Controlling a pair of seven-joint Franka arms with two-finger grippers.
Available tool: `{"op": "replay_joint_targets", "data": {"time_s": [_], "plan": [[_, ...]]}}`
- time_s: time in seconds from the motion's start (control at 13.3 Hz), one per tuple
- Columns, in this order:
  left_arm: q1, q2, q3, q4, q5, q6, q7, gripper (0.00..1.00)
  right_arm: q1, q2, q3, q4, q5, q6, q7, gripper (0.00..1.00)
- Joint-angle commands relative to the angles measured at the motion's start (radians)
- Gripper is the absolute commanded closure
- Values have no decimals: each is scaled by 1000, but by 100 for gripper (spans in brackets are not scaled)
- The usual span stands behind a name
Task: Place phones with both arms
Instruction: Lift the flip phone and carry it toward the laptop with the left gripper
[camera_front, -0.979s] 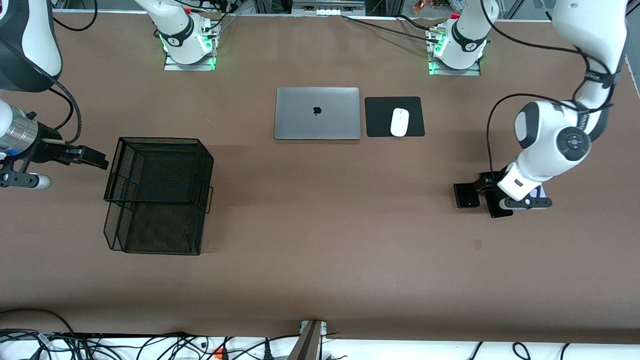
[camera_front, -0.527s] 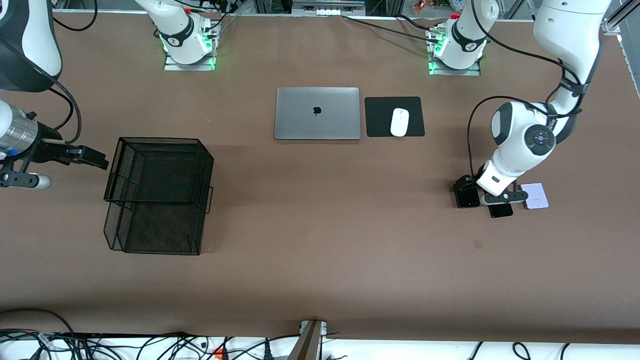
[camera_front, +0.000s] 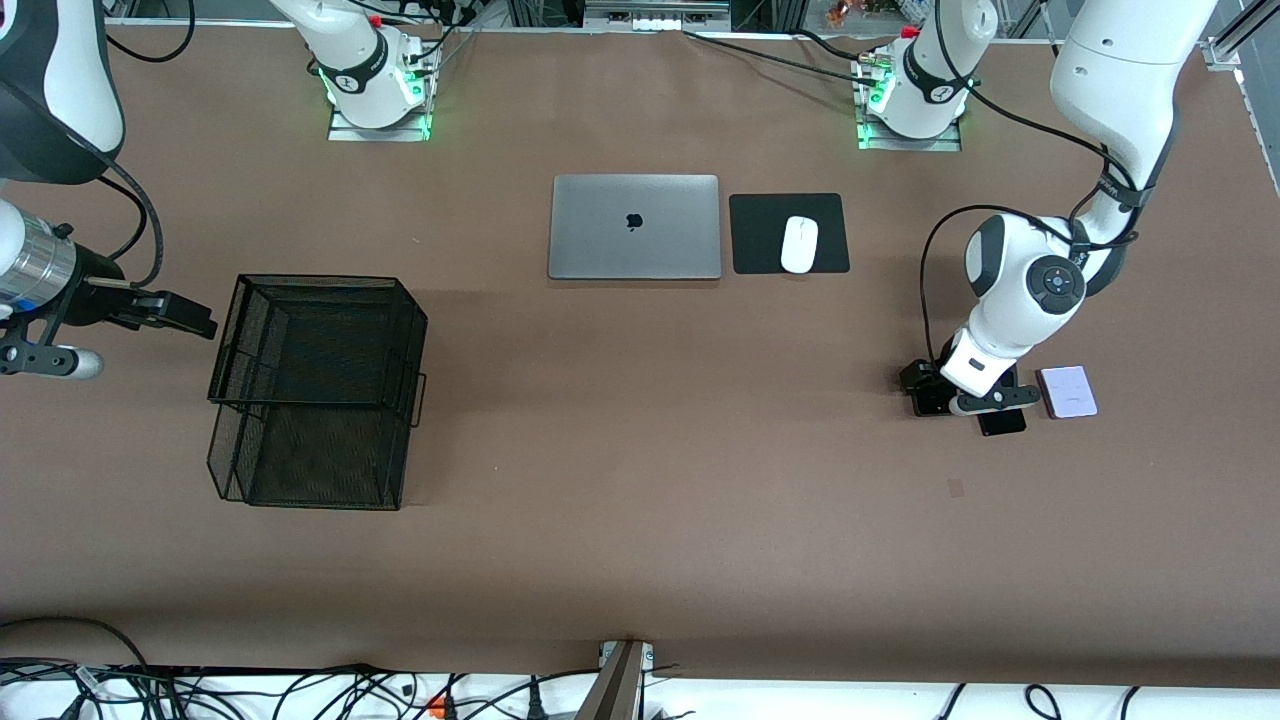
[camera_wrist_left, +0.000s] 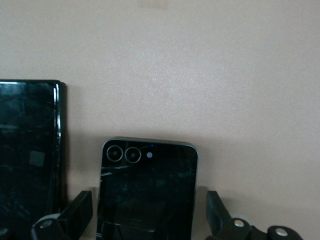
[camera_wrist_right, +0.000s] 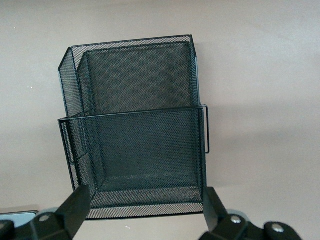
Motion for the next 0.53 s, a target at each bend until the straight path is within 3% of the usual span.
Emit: {"op": "replay_joint_targets", "data": {"time_s": [0.0,0.3,0.38,0.45], "plan": [[-19,17,7,1,-6,34,-25,0,-8,-6,5,2,-8,-13,-10,0],[-21,39,7,3,-6,58,-25,0,-8,-6,5,2,-8,-13,-10,0],[-21,40,7,3,-6,58,-25,4,-7,-6,5,2,-8,-13,-10,0],[-21,40,7,3,-5,58,-25,30,-7,-6,5,2,-8,-13,-10,0]]}}
